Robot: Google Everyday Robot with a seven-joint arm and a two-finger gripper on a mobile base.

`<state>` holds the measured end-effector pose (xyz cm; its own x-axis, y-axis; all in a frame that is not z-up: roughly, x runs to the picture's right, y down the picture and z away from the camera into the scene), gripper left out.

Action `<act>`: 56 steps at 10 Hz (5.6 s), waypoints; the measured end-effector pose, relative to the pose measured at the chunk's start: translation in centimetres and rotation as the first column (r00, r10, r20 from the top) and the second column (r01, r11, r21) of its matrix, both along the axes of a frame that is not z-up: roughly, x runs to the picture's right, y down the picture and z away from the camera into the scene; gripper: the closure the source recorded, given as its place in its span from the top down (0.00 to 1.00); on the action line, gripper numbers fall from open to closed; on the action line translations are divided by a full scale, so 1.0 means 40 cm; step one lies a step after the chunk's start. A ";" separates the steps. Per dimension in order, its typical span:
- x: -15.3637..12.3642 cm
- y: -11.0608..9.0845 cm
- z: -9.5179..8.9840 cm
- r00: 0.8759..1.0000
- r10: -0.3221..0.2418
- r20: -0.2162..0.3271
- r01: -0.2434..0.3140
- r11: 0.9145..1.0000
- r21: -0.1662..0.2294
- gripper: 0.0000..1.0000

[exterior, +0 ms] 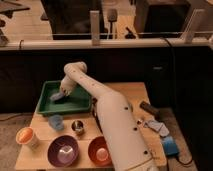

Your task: Wipe tray with sponge

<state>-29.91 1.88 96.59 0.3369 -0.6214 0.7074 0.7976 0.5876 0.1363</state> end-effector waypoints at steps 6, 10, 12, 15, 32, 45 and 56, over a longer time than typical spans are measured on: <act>0.067 0.048 -0.048 0.993 -0.089 -0.083 0.089 0.996 -0.007 0.00; 0.147 0.078 -0.066 0.986 -0.100 -0.137 0.096 0.995 -0.035 0.00; 0.170 0.098 -0.063 0.984 -0.101 -0.144 0.092 0.993 -0.068 0.00; 0.168 0.100 -0.063 0.984 -0.104 -0.144 0.094 0.993 -0.071 0.00; 0.167 0.104 -0.059 0.984 -0.103 -0.144 0.093 0.993 -0.073 0.00; 0.167 0.104 -0.059 0.984 -0.103 -0.144 0.093 0.993 -0.073 0.00; 0.167 0.104 -0.059 0.984 -0.103 -0.144 0.093 0.993 -0.073 0.00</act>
<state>-23.22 6.03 94.21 0.3802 -0.6106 0.6947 0.8603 0.5093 -0.0232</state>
